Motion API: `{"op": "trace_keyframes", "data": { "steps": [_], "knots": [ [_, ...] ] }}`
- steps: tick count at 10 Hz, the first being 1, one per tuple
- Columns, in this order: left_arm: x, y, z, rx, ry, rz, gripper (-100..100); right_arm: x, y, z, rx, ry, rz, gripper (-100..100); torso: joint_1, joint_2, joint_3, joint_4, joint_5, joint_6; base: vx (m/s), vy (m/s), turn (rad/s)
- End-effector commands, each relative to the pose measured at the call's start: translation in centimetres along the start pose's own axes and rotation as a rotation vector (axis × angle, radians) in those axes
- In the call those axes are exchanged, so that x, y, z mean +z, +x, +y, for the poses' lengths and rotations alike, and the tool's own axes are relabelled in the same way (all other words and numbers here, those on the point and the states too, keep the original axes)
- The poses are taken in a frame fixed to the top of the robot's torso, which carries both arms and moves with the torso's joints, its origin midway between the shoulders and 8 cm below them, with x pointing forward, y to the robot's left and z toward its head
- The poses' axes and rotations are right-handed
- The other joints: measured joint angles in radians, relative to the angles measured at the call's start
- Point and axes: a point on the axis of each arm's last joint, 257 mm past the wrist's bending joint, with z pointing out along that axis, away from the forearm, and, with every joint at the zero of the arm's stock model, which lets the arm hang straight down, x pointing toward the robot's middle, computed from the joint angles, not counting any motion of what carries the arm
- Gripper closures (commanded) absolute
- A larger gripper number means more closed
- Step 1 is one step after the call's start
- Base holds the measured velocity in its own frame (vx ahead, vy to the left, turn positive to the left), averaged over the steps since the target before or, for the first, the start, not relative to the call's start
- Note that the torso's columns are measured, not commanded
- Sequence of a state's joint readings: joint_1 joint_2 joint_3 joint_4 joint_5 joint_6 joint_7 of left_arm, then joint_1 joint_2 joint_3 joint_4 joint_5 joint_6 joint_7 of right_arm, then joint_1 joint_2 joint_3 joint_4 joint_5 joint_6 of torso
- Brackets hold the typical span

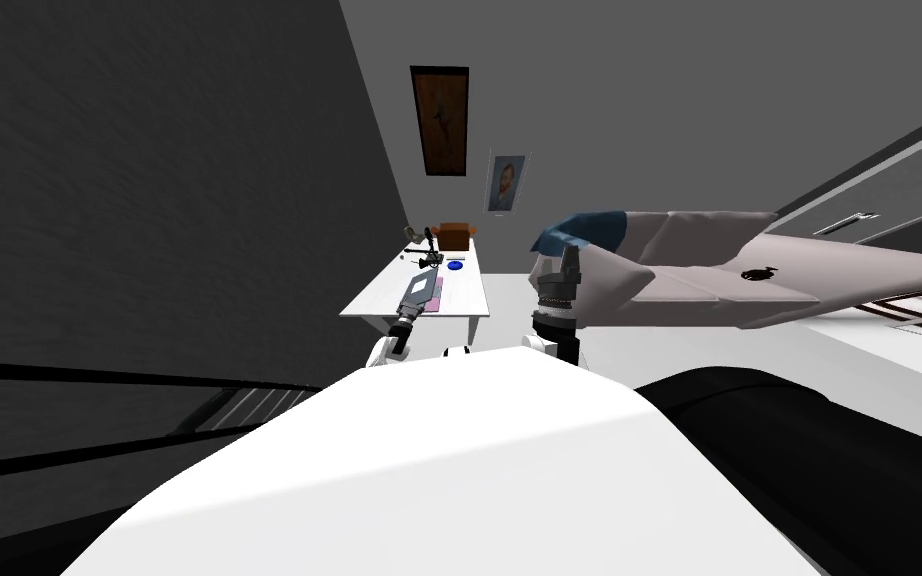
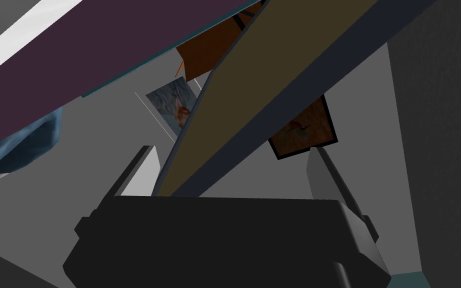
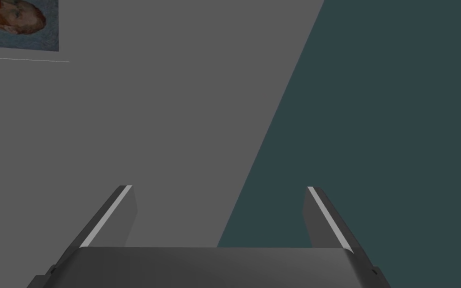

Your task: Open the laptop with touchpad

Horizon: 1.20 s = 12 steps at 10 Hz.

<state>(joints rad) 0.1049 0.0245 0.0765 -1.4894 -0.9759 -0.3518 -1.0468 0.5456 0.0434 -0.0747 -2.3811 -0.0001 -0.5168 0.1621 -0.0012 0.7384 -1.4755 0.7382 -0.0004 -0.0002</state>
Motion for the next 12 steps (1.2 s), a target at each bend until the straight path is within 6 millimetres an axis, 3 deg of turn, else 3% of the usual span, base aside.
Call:
{"op": "trace_keyframes", "data": {
  "steps": [1,5,6,7,12],
  "knots": [
    [1.2,-0.6,1.2,0.004,-0.019,0.014,-100,0.0,0.0,0.0,0.000,0.000,0.000,0,0.000,-0.001,-0.001,0.000,0.000,0.000,-0.062,0.005,-0.092],
    [3.3,-2.3,3.5,0.010,-0.059,0.025,-100,0.0,0.0,0.0,0.000,0.000,0.000,0,0.001,0.003,0.002,0.003,0.000,0.000,-0.078,0.014,-0.090],
    [2.9,-1.7,3.0,0.011,-0.050,0.028,-100,0.0,0.0,0.0,0.000,0.000,0.000,0,0.001,0.003,0.001,0.003,0.000,0.000,-0.037,0.009,-0.021],
    [2.9,-1.7,3.1,0.009,-0.052,0.031,0,0.0,0.0,0.0,0.000,0.000,0.000,0,0.000,0.000,0.000,0.001,0.000,0.000,-0.007,0.002,0.003],
    [2.9,-1.7,3.1,0.009,-0.052,0.031,0,0.0,0.0,0.0,0.000,0.000,0.000,0,0.001,0.000,0.000,0.000,0.000,0.000,-0.001,0.000,0.000]
  ]
}}
